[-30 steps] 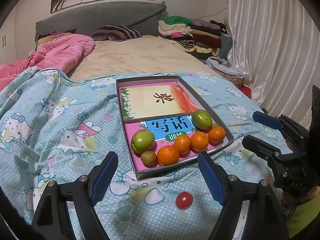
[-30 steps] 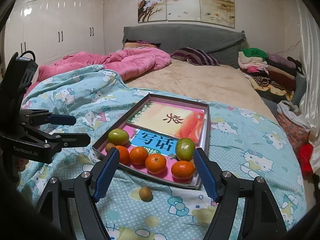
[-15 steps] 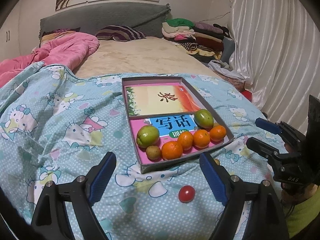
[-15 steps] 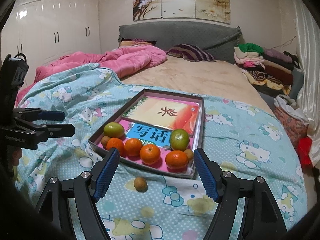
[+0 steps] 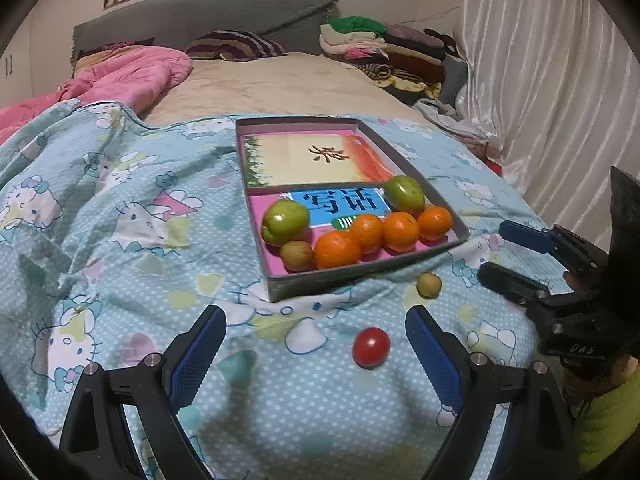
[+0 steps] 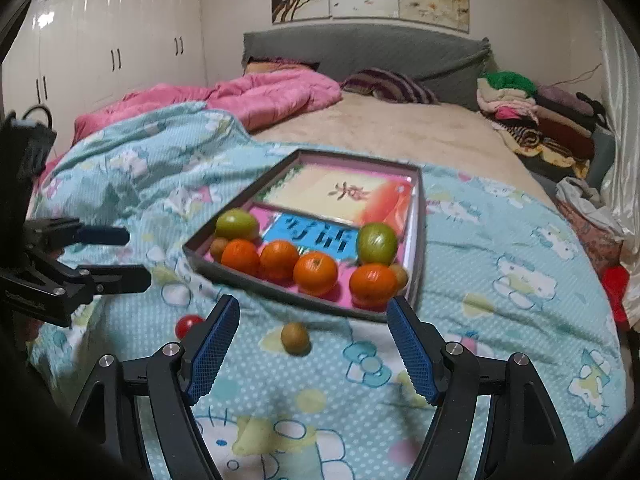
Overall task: Organize fruits
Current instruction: 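Move both open tools toward the red tomato and small kiwi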
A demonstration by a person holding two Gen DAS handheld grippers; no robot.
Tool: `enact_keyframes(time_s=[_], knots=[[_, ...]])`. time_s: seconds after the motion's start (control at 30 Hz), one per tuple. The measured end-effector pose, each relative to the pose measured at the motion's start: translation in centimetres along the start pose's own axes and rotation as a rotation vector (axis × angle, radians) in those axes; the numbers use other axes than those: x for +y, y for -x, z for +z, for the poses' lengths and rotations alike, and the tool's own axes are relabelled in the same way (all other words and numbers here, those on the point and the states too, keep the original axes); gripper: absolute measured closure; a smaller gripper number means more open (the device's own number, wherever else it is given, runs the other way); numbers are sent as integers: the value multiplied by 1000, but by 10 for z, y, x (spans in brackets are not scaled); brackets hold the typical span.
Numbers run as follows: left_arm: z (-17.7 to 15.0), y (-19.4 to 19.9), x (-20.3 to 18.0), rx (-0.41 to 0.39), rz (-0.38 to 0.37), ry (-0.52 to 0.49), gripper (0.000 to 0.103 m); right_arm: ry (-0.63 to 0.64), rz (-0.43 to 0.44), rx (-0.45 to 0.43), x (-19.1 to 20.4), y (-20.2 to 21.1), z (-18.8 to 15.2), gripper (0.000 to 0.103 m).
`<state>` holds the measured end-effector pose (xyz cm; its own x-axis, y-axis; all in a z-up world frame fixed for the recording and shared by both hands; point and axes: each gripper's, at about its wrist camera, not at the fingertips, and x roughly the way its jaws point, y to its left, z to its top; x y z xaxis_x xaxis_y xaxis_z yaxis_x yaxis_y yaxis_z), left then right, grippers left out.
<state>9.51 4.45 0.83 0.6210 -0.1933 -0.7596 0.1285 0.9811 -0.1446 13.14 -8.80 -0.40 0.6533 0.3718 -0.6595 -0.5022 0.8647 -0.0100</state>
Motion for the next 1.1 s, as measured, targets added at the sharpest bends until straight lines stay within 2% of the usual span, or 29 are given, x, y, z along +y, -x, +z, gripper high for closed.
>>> enact_keyframes(time_s=[0.37, 0.83, 1.0, 1.1], knots=[[-13, -20, -20, 78, -44, -65, 12, 16, -9, 84, -1, -24, -12, 26], [-22, -39, -21, 140, -59, -68, 13, 46, 34, 169, 2, -55, -25, 25], [-23, -40, -21, 138, -63, -68, 13, 53, 29, 181, 3, -65, -27, 37], [-22, -41, -20, 137, -64, -63, 19, 49, 35, 179, 2, -68, -26, 42]])
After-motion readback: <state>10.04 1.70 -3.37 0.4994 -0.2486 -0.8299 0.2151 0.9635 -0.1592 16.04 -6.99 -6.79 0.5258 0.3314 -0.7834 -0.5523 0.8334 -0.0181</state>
